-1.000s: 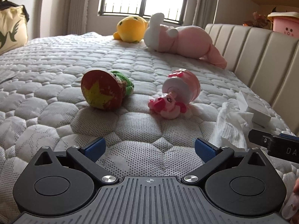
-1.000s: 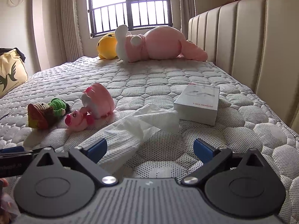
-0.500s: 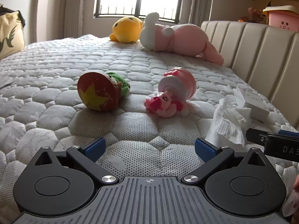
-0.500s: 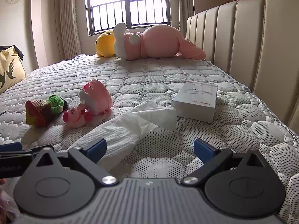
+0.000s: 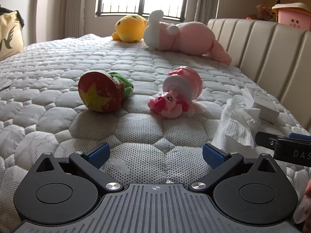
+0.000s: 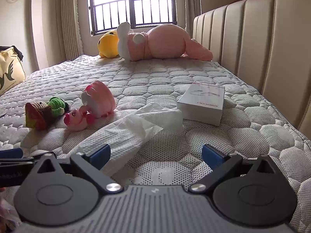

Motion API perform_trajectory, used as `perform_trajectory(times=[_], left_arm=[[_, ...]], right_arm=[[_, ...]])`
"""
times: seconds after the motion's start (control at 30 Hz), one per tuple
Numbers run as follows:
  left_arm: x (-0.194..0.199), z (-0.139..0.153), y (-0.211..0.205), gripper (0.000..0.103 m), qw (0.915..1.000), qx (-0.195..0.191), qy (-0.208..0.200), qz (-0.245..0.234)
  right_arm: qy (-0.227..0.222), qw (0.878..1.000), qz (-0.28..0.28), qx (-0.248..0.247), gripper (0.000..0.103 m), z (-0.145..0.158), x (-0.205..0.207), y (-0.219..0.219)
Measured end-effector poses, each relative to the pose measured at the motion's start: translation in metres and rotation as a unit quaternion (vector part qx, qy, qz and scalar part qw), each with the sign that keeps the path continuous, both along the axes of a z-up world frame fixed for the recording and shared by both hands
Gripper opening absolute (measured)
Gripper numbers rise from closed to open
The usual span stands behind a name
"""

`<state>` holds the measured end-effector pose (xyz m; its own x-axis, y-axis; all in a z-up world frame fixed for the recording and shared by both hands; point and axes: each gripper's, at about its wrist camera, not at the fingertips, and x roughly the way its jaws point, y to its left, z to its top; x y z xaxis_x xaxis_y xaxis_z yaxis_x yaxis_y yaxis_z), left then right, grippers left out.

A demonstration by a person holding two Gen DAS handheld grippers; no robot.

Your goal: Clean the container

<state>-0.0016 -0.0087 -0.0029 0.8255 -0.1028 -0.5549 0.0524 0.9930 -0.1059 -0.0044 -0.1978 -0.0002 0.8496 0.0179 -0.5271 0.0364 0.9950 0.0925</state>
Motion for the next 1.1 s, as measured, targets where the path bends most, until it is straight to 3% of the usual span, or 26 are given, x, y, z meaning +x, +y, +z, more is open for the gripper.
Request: perform_trajectory(times=[1.1], left_arm=[[-0.0020,0.0062,-0.0006,0.103,1.0000,0.004,-0.006,-0.002]], right_arm=[[0.001,1.000,0.000,-0.004,0.102,0.0007,-0.0030,0.0012]])
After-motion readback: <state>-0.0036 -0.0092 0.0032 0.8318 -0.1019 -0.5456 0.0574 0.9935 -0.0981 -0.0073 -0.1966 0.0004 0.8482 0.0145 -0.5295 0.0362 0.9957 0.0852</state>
